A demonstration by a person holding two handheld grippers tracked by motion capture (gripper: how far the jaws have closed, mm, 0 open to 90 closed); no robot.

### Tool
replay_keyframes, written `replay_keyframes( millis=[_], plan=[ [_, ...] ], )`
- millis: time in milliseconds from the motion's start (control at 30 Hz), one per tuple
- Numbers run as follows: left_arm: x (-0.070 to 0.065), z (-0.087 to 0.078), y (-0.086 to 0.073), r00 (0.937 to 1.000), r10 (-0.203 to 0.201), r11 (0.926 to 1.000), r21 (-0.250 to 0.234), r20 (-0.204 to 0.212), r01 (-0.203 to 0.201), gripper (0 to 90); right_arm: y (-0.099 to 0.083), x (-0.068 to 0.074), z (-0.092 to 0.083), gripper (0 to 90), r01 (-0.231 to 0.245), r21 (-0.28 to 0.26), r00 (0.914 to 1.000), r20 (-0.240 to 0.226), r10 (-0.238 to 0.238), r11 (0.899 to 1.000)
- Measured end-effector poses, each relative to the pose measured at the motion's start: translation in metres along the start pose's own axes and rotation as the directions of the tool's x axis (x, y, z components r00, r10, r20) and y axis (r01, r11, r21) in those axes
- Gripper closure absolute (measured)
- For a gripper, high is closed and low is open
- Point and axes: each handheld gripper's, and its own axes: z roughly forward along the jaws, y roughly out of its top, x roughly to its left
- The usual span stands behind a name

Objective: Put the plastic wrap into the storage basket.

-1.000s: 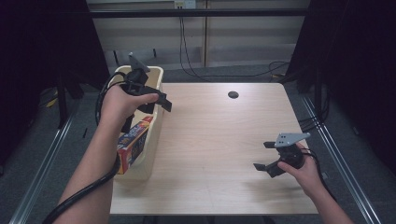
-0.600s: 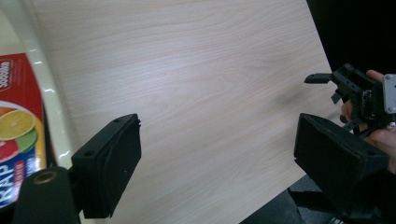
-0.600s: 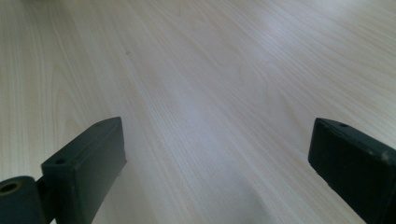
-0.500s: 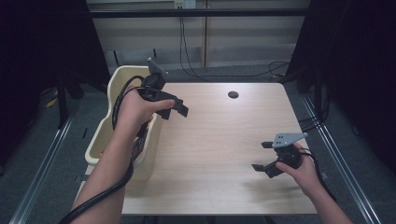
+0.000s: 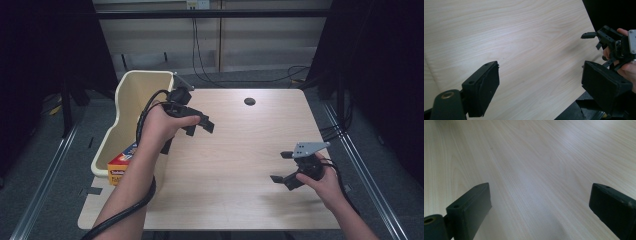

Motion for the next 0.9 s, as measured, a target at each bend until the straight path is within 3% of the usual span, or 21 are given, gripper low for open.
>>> replay_keyframes(
  millis=[667, 900],
  plan=[
    [-0.009, 0.049, -0.018, 0.9975, 0.067, 0.9973, 0.028, 0.023, -0.068, 14.3, -0.001, -0.001, -0.001, 3.8, 0.003, 0.006, 1.0000, 0.008, -0.003, 1.000],
    [-0.011, 0.062, -0.026, 0.9955, 0.095, 0.9954, 0.011, 0.003, -0.095, 14.3, -0.001, -0.002, 0.001, 3.8, 0.006, 0.010, 0.9999, 0.013, -0.006, 1.000]
  ],
)
